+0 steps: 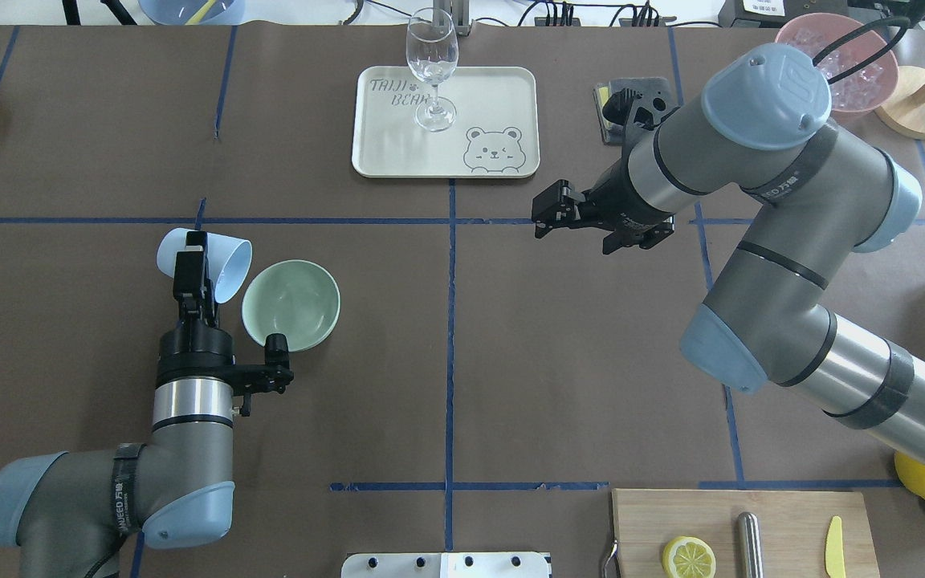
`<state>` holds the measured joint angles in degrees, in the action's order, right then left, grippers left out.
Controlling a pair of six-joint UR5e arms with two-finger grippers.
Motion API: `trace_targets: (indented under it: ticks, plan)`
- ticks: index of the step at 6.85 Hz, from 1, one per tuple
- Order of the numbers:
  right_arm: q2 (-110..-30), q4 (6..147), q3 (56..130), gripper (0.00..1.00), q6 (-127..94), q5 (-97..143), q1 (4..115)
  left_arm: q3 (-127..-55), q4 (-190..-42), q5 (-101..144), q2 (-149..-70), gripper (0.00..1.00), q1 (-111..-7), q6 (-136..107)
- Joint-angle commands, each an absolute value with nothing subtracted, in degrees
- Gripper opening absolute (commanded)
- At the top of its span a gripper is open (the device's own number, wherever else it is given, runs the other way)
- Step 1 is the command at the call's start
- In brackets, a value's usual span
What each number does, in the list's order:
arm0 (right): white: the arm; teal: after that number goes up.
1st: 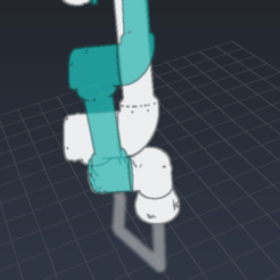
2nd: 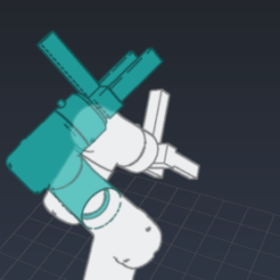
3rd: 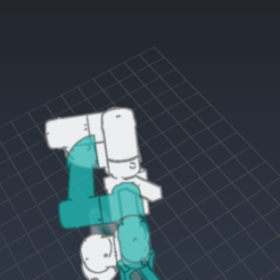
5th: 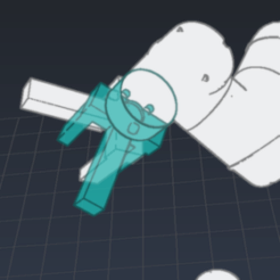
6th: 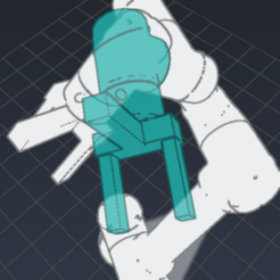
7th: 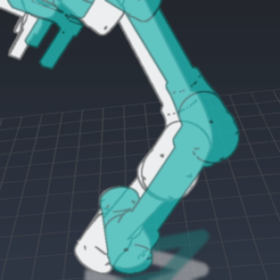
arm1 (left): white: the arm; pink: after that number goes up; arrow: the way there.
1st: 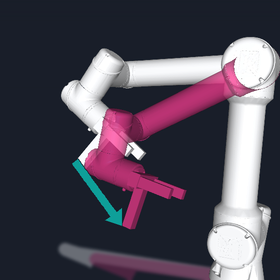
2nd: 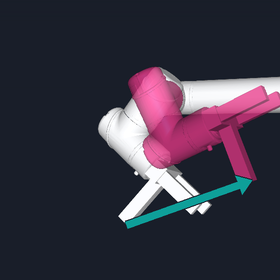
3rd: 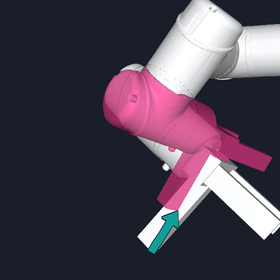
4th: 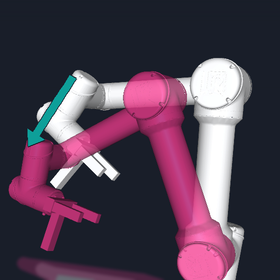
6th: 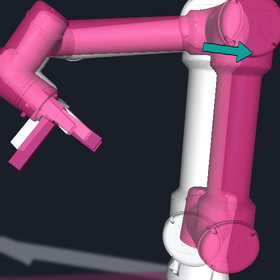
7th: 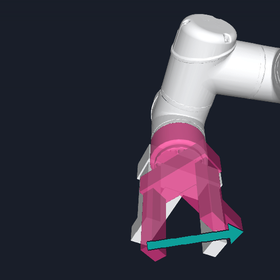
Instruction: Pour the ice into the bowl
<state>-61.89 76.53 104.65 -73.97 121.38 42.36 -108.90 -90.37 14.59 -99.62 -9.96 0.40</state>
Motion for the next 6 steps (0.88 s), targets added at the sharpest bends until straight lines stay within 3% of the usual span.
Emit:
trace_targets:
  ticks: [1, 6]
  plan:
    - [-61.87, 76.55, 104.68, 1.0, -74.44, 121.38, 42.36, -106.96, -90.09, 12.83, -99.49, 0.0, -10.02, 5.14]
    - [-61.79, 76.47, 104.68, 1.0, -75.15, 121.38, 42.19, -107.49, -90.09, 11.34, -99.49, 0.0, -10.11, 12.39]
